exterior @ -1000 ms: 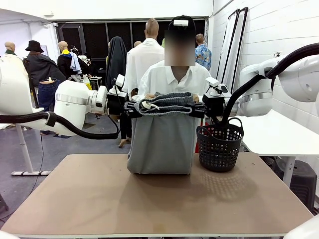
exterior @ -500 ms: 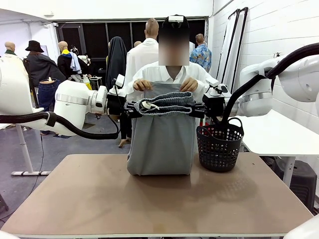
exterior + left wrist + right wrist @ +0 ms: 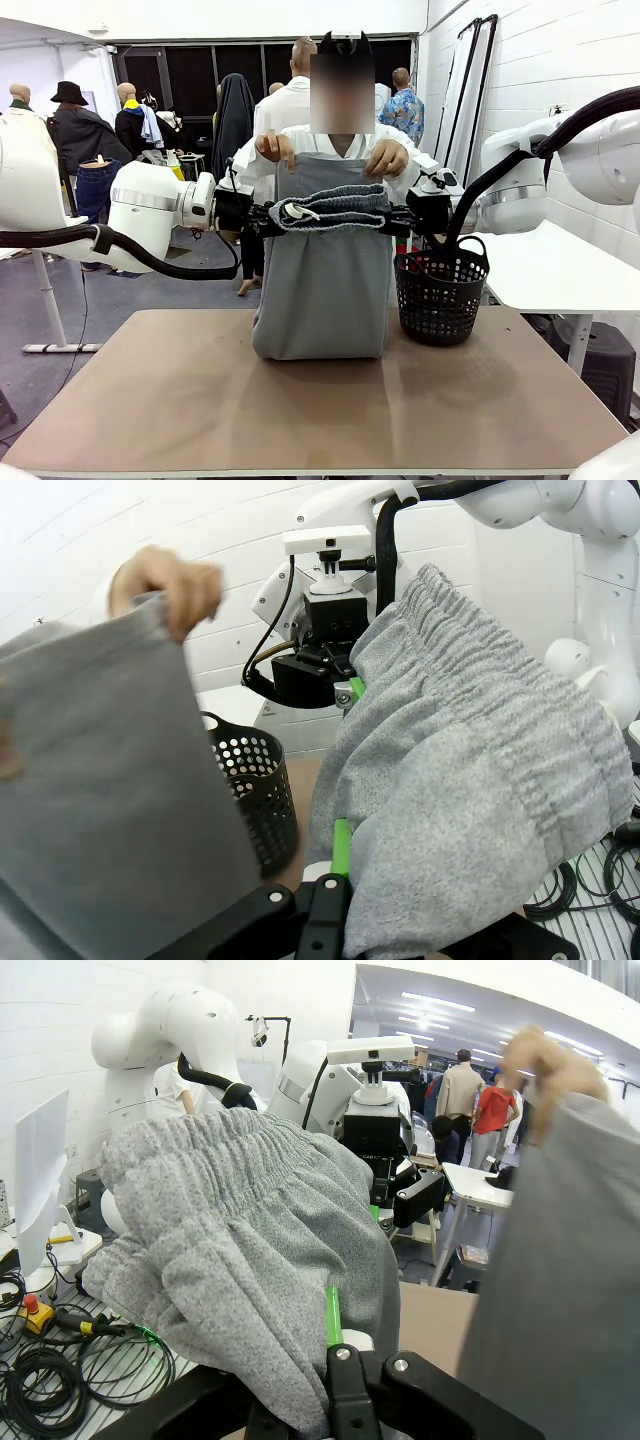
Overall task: Fold the training pants.
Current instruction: Release the ends of the Training pants and then grab the overlapped ends.
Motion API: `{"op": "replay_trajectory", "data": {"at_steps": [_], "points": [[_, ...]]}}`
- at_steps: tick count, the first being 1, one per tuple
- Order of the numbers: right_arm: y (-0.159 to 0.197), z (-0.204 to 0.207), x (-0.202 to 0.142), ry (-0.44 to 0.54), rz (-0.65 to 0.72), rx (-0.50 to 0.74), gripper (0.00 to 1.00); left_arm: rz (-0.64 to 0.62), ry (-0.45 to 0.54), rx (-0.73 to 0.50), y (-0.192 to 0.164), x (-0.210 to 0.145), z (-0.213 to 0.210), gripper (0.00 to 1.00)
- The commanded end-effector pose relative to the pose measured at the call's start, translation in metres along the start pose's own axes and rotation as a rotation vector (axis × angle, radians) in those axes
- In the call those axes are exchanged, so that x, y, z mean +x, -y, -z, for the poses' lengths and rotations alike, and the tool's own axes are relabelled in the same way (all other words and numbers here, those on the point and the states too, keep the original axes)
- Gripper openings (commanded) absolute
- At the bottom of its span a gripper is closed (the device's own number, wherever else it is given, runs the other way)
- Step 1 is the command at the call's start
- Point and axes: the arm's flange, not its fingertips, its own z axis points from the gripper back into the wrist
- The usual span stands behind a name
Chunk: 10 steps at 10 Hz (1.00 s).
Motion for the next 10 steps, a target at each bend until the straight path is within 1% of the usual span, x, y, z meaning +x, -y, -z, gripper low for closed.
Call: {"op": "replay_trajectory", "data": {"at_steps": [1, 10], "points": [[-0.0012, 0.0011, 0.0023, 0.013, -0.002, 0.001, 0.00, 0.012, 0.022, 0.010, 0.0043, 0.0026, -0.0004, 0.00], [-0.0012, 0.0011, 0.0023, 0.013, -0.002, 0.001, 0.00, 0.012, 0.022, 0.010, 0.0043, 0.0026, -0.0004, 0.00]]}}
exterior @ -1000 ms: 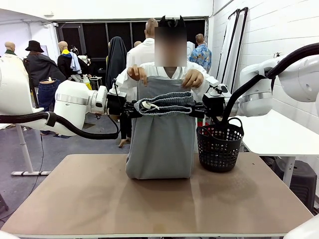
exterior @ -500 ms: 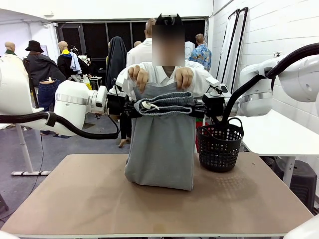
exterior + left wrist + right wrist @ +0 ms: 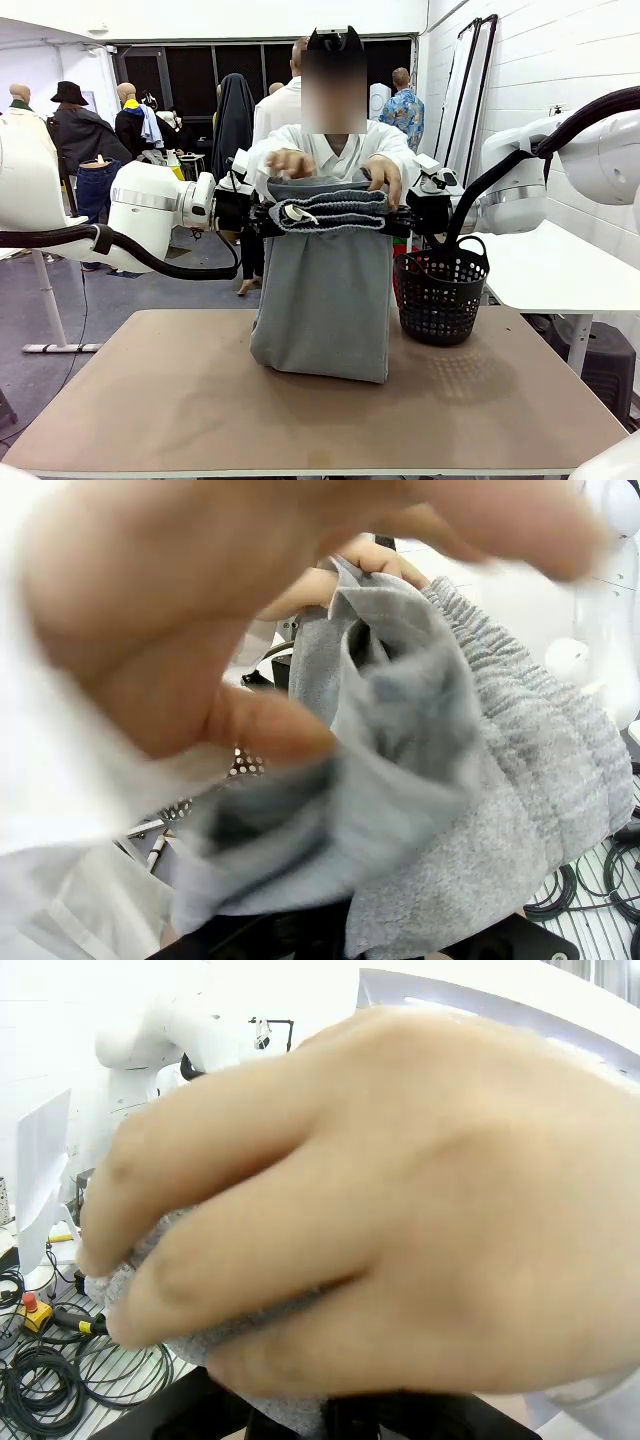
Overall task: Fold the training pants.
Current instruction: Release the ends of the Training pants and then grab the overlapped ends.
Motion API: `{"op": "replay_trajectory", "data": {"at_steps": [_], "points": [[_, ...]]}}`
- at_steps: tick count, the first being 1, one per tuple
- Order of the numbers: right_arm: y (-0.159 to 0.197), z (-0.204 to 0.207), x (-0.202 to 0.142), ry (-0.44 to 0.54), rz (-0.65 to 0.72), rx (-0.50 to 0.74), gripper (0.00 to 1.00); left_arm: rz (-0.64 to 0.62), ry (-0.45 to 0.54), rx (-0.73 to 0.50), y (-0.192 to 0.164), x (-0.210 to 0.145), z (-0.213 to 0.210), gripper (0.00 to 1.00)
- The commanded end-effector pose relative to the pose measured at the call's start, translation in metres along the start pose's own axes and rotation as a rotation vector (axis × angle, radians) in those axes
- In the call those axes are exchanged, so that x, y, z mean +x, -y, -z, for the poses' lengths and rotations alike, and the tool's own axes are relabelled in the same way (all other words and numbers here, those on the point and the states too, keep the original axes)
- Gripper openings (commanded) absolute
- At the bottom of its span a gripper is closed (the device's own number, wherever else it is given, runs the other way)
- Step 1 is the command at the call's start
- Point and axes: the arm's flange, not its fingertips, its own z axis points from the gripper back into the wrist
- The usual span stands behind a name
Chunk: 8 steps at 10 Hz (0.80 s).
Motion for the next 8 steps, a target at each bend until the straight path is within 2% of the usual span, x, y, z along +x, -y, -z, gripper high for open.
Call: {"op": "replay_trajectory", "data": {"at_steps": [1, 8], "points": [[-0.0009, 0.0008, 0.0021, 0.012, 0.000, -0.001, 0.00, 0.012, 0.022, 0.010, 0.0041, 0.0024, -0.0005, 0.00], [-0.0009, 0.0008, 0.0021, 0.012, 0.000, -0.001, 0.00, 0.012, 0.022, 0.010, 0.0041, 0.0024, -0.0005, 0.00]]}}
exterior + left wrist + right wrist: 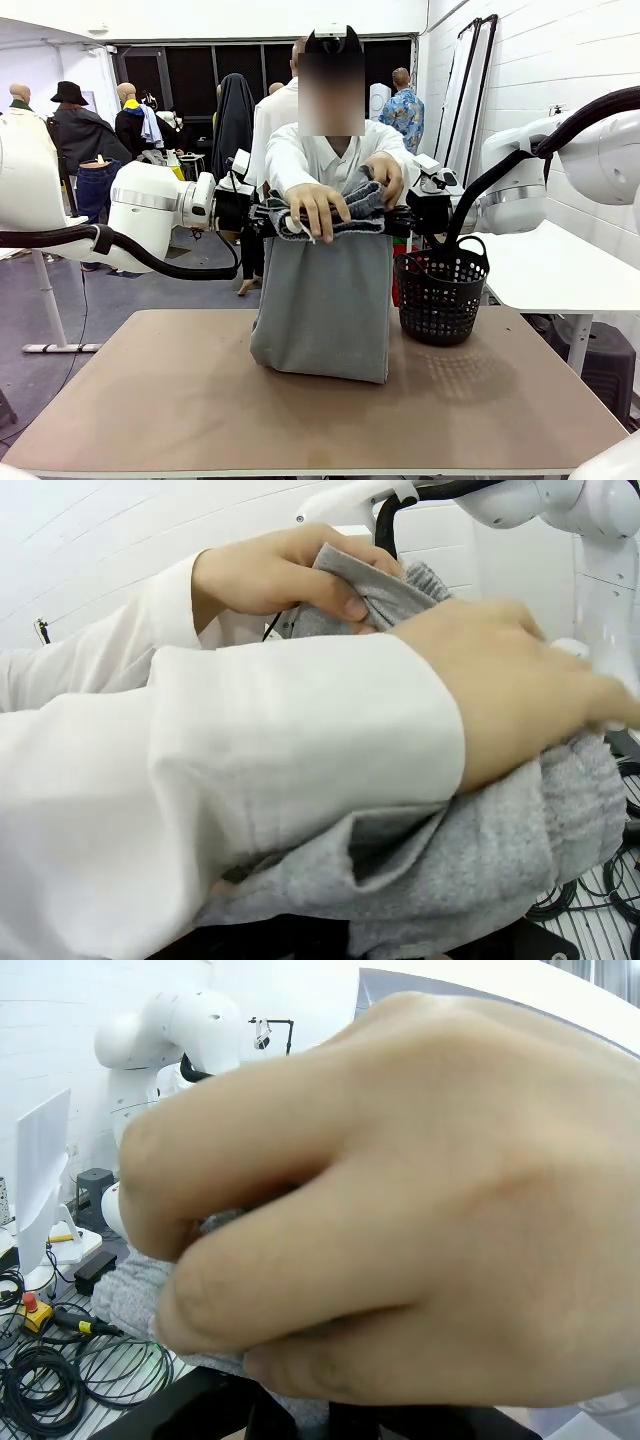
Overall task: Fold the training pants.
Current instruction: Release the ends of the Training pants and then grab the overlapped ends.
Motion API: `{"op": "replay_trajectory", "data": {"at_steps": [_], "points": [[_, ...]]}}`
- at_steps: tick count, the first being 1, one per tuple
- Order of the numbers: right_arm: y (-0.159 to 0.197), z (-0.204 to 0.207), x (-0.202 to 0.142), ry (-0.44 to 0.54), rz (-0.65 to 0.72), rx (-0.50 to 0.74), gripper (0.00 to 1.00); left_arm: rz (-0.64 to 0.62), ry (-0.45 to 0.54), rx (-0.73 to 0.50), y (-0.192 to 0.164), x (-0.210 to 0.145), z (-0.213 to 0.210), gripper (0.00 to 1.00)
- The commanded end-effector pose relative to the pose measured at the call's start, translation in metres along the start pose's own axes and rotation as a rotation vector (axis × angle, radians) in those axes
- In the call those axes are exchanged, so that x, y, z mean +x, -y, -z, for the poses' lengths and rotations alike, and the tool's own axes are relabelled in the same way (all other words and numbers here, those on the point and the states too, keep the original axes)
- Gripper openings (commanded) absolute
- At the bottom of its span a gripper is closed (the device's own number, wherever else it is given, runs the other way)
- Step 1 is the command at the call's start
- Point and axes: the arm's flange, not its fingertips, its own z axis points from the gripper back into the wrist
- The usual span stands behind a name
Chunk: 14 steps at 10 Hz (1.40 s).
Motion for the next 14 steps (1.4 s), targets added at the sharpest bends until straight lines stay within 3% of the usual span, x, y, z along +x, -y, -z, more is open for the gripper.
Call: {"op": "replay_trajectory", "data": {"at_steps": [1, 14], "points": [[-0.0009, 0.0009, 0.0021, 0.012, 0.000, -0.001, 0.00, 0.012, 0.022, 0.010, 0.0039, 0.0026, -0.0006, 0.00], [-0.0009, 0.0009, 0.0021, 0.012, 0.000, -0.001, 0.00, 0.012, 0.022, 0.010, 0.0039, 0.0026, -0.0006, 0.00]]}}
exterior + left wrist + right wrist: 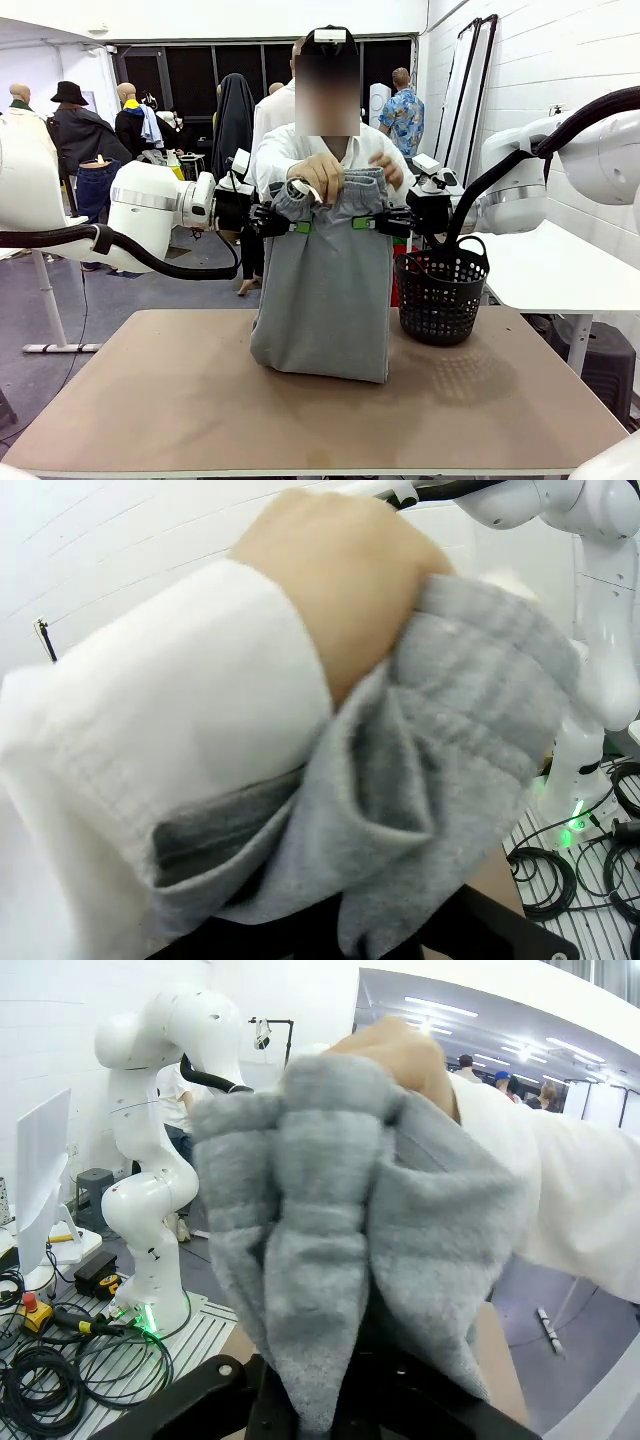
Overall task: Fold the training pants.
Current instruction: Release the ends of the Training pants and then grab the overlapped ends.
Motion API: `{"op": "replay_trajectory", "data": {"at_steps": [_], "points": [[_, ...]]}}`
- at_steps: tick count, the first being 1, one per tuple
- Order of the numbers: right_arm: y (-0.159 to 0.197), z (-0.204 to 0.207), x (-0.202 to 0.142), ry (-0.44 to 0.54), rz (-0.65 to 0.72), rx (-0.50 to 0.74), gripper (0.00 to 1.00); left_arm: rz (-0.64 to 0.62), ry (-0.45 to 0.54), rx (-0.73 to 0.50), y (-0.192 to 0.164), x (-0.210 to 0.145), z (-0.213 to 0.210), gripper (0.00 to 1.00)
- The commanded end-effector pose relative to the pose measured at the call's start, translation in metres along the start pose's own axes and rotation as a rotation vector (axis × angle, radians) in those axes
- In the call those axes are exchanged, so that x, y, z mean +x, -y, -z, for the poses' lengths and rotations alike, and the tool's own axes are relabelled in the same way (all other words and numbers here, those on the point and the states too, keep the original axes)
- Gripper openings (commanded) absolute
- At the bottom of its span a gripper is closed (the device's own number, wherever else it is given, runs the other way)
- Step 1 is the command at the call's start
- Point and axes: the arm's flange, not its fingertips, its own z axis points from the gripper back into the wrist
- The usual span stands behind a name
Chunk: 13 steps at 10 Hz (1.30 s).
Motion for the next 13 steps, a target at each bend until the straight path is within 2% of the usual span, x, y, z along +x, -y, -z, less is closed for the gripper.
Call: {"op": "replay_trajectory", "data": {"at_steps": [1, 13], "points": [[-0.0009, 0.0009, 0.0021, 0.012, 0.000, -0.001, 0.00, 0.011, 0.021, 0.010, 0.0036, 0.0019, -0.0004, 0.00], [-0.0009, 0.0009, 0.0021, 0.012, 0.000, -0.001, 0.00, 0.011, 0.021, 0.010, 0.0036, 0.0019, -0.0004, 0.00]]}}
